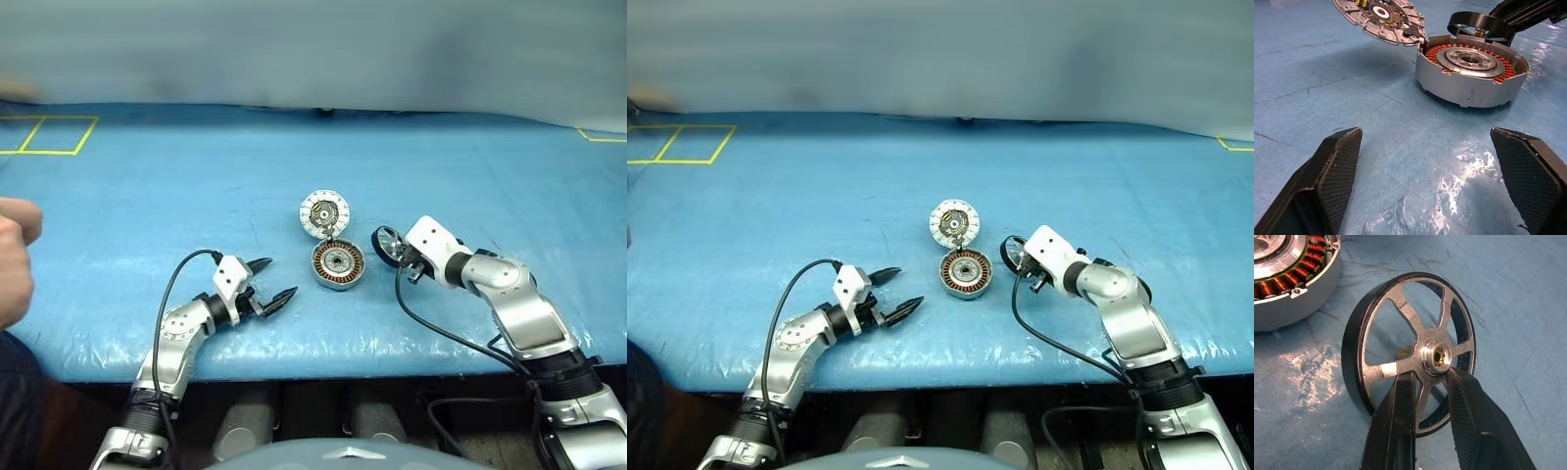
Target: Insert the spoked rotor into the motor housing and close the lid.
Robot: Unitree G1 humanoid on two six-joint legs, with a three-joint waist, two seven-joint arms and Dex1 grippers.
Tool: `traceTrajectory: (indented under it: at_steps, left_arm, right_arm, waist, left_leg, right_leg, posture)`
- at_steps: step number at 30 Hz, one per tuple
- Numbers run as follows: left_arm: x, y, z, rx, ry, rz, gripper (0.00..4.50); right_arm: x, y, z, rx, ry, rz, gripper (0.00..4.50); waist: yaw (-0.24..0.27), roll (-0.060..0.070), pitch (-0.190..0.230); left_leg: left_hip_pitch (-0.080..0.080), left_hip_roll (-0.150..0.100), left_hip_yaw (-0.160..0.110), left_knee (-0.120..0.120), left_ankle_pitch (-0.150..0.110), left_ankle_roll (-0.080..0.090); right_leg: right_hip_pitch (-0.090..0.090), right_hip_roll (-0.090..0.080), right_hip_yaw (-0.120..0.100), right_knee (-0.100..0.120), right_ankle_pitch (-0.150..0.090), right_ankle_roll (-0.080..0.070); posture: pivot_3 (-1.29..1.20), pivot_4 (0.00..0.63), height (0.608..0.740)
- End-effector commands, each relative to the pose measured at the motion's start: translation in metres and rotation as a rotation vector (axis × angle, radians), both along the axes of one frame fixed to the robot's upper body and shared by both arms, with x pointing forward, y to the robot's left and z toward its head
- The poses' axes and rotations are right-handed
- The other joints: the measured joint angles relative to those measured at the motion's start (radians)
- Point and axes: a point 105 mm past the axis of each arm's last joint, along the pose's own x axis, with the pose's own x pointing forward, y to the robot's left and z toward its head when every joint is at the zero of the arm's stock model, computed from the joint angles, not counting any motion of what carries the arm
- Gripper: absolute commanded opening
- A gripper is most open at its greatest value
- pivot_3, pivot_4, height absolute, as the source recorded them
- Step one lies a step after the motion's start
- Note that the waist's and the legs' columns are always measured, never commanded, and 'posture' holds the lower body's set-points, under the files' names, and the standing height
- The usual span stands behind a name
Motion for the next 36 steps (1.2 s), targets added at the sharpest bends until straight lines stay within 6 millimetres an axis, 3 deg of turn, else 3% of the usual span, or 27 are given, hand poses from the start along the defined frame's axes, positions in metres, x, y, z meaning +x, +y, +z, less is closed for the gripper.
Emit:
traceTrajectory:
  at_steps: [1, 3, 17, 36]
  left_arm:
    - [0.001, -0.003, 0.007, -0.012, -0.037, -0.005, 4.5]
    - [0.001, -0.003, 0.007, -0.012, -0.037, -0.005, 4.5]
    - [0.0, -0.003, 0.005, -0.009, -0.031, -0.001, 4.5]
    - [0.0, -0.001, 0.004, 0.004, -0.027, 0.0, 4.5]
  right_arm:
    - [0.001, 0.003, 0.008, -0.006, -0.036, 0.012, 1.56]
    - [0.002, 0.004, 0.012, 0.004, -0.048, 0.01, 2.16]
    - [0.004, -0.005, 0.044, -0.046, -0.115, 0.035, 2.16]
    - [0.006, 0.011, 0.02, 0.045, -0.053, 0.001, 2.16]
  waist:
    - [0.0, 0.0, 0.0]
    - [0.0, 0.0, 0.0]
    - [0.0, 0.0, 0.0]
    - [0.0, 0.0, 0.0]
  left_leg:
    - [0.0, 0.0, 0.0, 0.0, 0.0, 0.0]
    - [0.0, 0.0, 0.0, 0.0, 0.0, 0.0]
    - [0.0, 0.0, 0.0, 0.0, 0.0, 0.0]
    - [0.0, 0.0, 0.0, 0.0, 0.0, 0.0]
  right_leg:
    - [0.0, 0.0, 0.0, 0.0, 0.0, 0.0]
    - [0.0, 0.0, 0.0, 0.0, 0.0, 0.0]
    - [0.0, 0.0, 0.0, 0.0, 0.0, 0.0]
    - [0.0, 0.0, 0.0, 0.0, 0.0, 0.0]
  posture:
    - [0.0, 0.15, 0.74]
    - [0.0, 0.15, 0.74]
    - [0.0, 0.15, 0.74]
    - [0.0, 0.15, 0.74]
